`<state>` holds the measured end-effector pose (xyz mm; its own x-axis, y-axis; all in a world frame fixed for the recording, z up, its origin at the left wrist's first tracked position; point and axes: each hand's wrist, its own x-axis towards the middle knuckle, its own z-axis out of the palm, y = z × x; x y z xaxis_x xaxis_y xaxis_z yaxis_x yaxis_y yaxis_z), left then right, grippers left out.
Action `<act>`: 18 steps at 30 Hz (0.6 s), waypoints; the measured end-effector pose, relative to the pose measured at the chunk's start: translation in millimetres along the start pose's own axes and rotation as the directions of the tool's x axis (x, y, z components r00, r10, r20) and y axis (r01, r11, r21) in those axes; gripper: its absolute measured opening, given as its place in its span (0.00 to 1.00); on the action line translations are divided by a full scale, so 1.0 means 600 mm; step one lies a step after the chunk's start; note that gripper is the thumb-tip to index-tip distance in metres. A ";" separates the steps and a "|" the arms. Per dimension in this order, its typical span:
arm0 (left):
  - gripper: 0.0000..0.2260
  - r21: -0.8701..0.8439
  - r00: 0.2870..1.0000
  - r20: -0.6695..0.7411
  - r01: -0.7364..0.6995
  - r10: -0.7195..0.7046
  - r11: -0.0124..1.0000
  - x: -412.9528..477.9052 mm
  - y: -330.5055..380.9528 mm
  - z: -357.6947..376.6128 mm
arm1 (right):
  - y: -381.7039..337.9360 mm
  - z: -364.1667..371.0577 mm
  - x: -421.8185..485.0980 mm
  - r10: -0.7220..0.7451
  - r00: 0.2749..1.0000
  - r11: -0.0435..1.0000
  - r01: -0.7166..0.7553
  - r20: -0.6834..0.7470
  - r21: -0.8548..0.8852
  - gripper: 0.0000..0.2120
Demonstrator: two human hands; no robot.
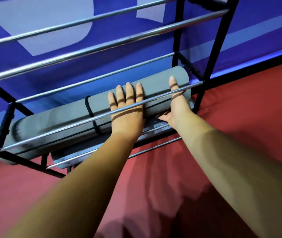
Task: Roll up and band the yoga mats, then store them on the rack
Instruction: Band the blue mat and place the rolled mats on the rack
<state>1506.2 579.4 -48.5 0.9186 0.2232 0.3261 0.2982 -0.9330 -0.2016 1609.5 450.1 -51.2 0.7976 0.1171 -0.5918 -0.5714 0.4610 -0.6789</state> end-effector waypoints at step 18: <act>0.36 0.072 0.984 -0.173 0.049 -0.036 0.996 -0.052 -0.082 -0.006 | -0.014 -0.003 -0.055 -0.116 0.993 0.992 0.117 -0.036 0.052 0.21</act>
<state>1462.3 617.2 -45.6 0.8485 0.2046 0.4880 0.3610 -0.8981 -0.2512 1587.4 440.7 -26.6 0.8508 0.0311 -0.5246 -0.4630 0.5167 -0.7202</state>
